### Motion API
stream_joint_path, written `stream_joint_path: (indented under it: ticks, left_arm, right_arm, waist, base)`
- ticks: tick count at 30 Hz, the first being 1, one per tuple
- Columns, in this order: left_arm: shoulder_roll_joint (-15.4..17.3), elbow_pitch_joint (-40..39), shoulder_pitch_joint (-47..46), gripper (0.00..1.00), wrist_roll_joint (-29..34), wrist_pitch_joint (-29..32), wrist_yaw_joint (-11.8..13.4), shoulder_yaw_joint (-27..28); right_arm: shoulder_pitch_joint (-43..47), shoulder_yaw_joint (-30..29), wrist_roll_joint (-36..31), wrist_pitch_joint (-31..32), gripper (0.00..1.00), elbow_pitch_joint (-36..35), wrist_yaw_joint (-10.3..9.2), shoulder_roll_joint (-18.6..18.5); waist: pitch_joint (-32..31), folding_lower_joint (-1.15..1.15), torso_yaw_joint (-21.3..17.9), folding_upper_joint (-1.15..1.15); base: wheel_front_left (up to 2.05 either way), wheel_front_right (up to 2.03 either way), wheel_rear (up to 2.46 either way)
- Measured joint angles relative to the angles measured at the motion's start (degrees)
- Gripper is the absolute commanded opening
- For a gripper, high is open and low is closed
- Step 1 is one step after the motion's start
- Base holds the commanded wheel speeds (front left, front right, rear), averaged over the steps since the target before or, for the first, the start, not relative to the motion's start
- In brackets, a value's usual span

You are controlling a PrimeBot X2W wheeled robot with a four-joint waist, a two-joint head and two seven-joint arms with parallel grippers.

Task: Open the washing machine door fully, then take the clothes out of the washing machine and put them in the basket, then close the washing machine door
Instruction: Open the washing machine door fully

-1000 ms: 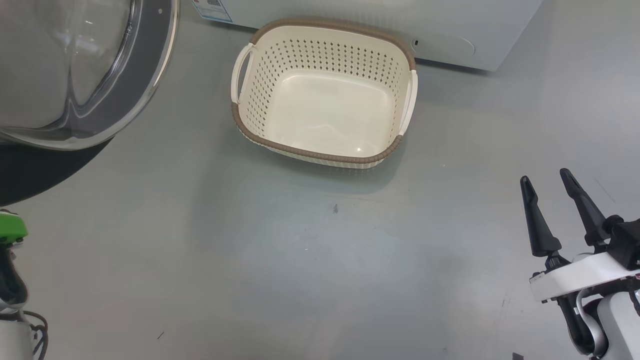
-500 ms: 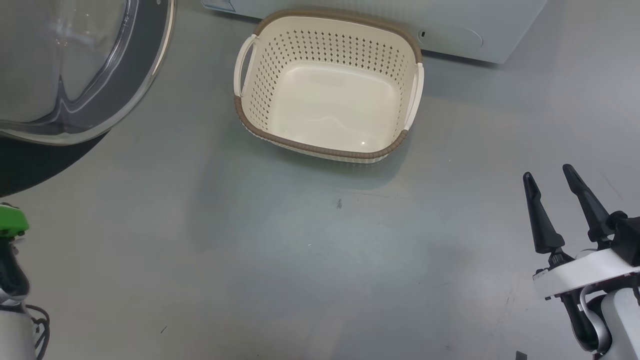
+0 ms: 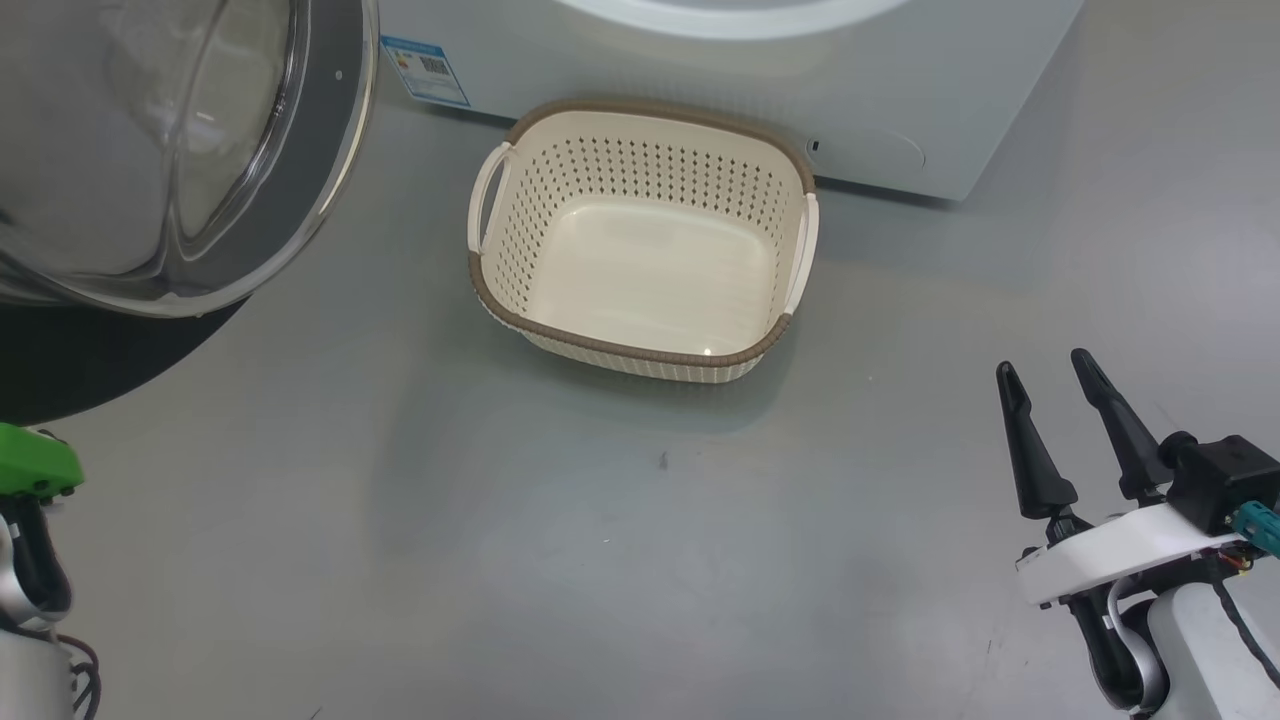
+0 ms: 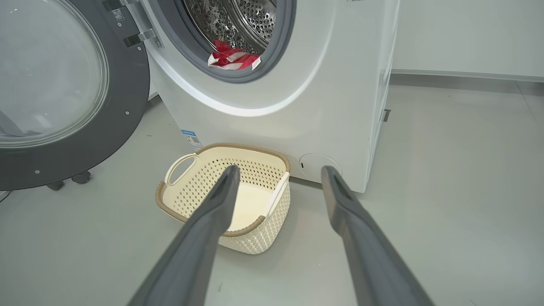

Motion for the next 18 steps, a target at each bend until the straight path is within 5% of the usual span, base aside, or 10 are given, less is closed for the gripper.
stream_joint_path:
  ticks: [18]
  left_arm:
    - [-0.5, -2.4, 6.8, 0.00, 4.9, -0.5, -2.5, -6.7]
  right_arm:
    - [0.3, -1.8, 1.4, 0.0, 1.00, 2.8, 0.00, 5.3]
  waist:
    - [-10.5, 0.00, -4.1, 0.00]
  base:
    - [0.00, 0.00, 0.00]
